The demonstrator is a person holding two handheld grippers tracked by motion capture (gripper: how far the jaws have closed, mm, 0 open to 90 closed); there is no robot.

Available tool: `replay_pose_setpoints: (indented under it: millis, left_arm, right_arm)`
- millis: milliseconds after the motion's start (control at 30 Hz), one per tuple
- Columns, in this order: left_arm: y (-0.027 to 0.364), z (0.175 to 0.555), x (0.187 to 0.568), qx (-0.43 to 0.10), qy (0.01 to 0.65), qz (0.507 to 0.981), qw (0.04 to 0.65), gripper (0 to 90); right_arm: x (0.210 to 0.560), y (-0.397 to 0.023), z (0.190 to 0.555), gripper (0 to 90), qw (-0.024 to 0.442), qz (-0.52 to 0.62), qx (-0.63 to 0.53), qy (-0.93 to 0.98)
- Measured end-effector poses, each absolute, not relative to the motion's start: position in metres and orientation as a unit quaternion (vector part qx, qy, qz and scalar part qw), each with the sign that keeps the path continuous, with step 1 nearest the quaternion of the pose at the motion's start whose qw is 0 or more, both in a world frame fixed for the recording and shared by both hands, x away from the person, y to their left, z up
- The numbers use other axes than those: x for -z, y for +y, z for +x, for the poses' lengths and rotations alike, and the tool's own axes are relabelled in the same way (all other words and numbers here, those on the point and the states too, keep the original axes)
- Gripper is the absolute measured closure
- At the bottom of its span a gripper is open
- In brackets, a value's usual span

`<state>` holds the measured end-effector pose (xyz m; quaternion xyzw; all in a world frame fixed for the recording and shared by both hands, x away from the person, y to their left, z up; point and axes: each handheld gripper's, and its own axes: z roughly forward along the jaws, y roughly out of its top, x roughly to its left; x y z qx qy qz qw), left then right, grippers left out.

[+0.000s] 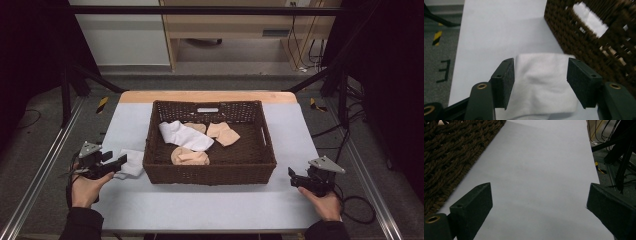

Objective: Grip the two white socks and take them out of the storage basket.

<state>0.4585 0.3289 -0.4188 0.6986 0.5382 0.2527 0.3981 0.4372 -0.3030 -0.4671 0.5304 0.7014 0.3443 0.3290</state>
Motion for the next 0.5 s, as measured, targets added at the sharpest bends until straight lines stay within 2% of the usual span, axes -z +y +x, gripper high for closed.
replay_pose_setpoints:
  millis: [267, 500]
  left_arm:
    - [0.320, 0.456, 0.386, -0.282, 0.521, 0.672, 0.444, 39.6]
    - [0.291, 0.460, 0.359, -0.288, 0.492, 0.663, 0.486, 40.1]
  right_arm:
    - [0.467, -0.304, 0.436, 6.5, 0.329, 0.533, -0.349, 0.697]
    - [0.468, -0.305, 0.437, 6.1, 0.327, 0.537, -0.349, 0.695]
